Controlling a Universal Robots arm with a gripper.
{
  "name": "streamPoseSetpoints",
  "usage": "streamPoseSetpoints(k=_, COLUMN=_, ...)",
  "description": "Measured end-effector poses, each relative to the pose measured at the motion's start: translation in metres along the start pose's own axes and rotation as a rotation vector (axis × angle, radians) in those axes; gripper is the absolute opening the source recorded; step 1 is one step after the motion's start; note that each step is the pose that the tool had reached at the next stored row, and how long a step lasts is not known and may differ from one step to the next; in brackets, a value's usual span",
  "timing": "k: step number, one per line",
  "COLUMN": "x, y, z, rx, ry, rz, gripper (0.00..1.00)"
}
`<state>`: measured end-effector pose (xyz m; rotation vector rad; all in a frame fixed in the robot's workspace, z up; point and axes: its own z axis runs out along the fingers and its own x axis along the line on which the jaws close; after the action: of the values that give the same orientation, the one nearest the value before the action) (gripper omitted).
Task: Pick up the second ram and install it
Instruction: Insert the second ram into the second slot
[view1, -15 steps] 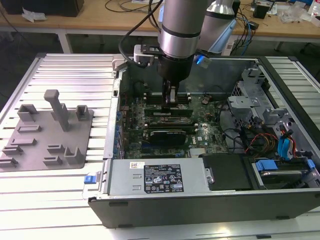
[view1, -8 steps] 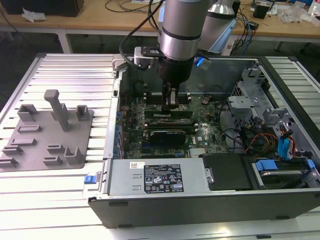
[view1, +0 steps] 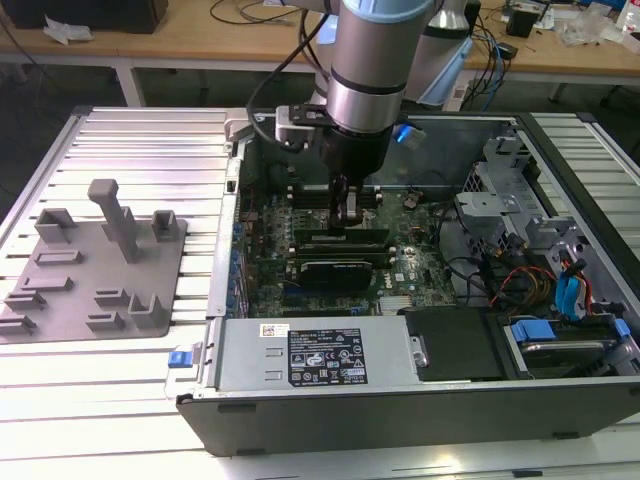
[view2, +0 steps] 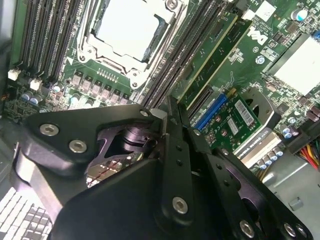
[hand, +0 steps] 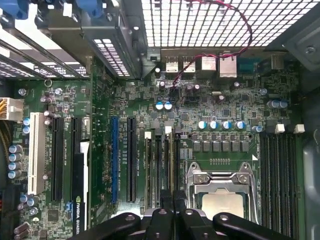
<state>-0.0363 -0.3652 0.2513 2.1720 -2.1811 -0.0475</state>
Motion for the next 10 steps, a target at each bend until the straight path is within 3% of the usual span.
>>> streamPoseSetpoints(k=2, x=-0.0001, y=-0.0009, z=0.0044, rx=0.0001, ry=-0.0001, rz=0.0, gripper=0.09)
streamPoseSetpoints(k=10, x=0.0, y=-0.0048, z=0.0102, rx=0.0, ry=-0.0002, rz=0.0, gripper=0.09)
